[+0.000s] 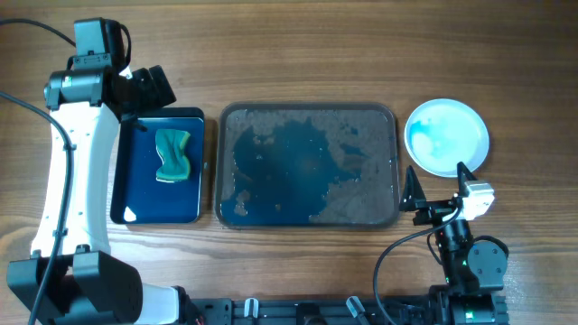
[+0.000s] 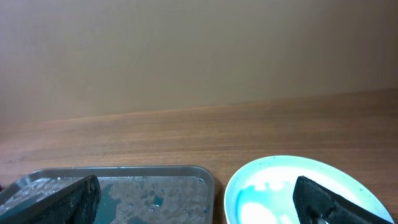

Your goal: Clean dirty plates on tray and stack at the side

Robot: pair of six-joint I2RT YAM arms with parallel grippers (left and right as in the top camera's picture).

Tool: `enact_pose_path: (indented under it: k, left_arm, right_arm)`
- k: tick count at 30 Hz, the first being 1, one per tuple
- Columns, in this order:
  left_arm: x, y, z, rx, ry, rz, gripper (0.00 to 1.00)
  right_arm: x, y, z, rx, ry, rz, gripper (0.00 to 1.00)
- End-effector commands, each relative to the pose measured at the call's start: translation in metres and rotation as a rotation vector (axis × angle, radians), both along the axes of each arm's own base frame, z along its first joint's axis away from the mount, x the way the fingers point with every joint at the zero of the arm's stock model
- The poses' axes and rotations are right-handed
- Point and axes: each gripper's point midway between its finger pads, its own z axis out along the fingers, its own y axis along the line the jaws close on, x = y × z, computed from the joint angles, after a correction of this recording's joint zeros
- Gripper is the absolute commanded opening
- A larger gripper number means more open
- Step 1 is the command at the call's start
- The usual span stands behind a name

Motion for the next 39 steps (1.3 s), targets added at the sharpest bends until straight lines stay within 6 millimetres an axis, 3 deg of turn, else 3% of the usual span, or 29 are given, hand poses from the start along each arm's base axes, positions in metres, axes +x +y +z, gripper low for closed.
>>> enact_pose_path:
  k: [1,11,13,16,18,23,26,33,39]
  left_arm:
    - [0.001,0.002,-0.001,-0.007,-0.002,0.015,1.00]
    - [-0.001,0.002,-0.002,-0.007,0.007,0.015,1.00]
    - [0.006,0.002,0.013,-0.002,-0.063,0.014,1.00]
    - [0.023,0.001,0.055,0.010,-0.306,0.001,1.00]
    - [0.018,-0.003,0.074,0.035,-0.421,-0.053,1.00]
    - [-0.024,-0.014,0.084,0.133,-0.662,-0.172,1.00]
    - [-0.042,-0.016,0.072,0.156,-0.765,-0.171,1.00]
    - [-0.108,-0.032,0.038,0.253,-1.000,-0.263,1.00]
    - [-0.132,-0.035,0.023,0.292,-1.080,-0.280,1.00]
  right_arm:
    - [-0.001,0.004,0.001,0.015,-0.003,0.022,1.00]
    - [-0.001,0.004,0.001,0.015,-0.003,0.022,1.00]
    - [-0.001,0.004,0.001,0.015,-0.003,0.022,1.00]
    - [-0.001,0.004,0.001,0.015,-0.003,0.022,1.00]
    - [-0.001,0.004,0.001,0.015,-0.003,0.022,1.00]
    - [-0.001,0.004,0.001,0.015,-0.003,0.022,1.00]
    - [-0.001,0.004,0.001,0.015,-0.003,0.022,1.00]
    - [-0.001,0.004,0.001,0.015,-0.003,0.022,1.00]
    - [-0.001,0.004,0.001,0.015,-0.003,0.022,1.00]
